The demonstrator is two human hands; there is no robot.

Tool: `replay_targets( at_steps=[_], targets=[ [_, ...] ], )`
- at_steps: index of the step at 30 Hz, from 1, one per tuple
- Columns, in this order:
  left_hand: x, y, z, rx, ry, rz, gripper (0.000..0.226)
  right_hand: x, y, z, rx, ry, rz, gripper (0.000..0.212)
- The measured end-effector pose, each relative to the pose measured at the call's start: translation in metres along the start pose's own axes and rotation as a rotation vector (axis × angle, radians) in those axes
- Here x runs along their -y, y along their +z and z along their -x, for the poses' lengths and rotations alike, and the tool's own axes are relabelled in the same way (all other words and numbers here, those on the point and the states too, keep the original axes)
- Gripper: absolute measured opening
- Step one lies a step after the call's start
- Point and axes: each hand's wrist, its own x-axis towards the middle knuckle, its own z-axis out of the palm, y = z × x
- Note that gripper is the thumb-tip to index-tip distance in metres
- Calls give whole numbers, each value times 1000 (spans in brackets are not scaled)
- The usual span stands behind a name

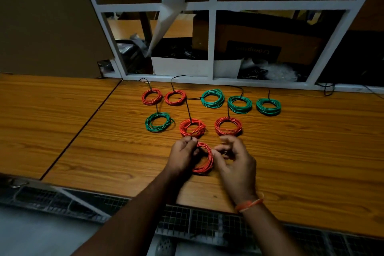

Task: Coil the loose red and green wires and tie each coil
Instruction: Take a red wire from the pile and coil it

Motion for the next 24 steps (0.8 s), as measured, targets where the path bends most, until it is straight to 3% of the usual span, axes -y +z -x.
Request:
replay_targets(
  at_steps=[6,9,12,15,18,24],
  targets=[
    [0,-6,-1,105,-2,-91,38,4,4,-14,-165,616,-737,73],
    [-1,-3,1,92,-15,-66,27,2,6,-17,-200,779,-1004,81],
    [0,-2,0,66,-33,-49,27,5,8,-18,-201,839,-1139,70],
    [2,-3,-1,74,-30,-31,31,8,13,-17,-135,794,-962,46],
    [0,-4,0,80,-13,-58,33,6,14,-13,-34,614,-612,18],
    [0,0,0,98,-33,-138,42,-1,17,-8,44,270,-27,13]
  ],
)
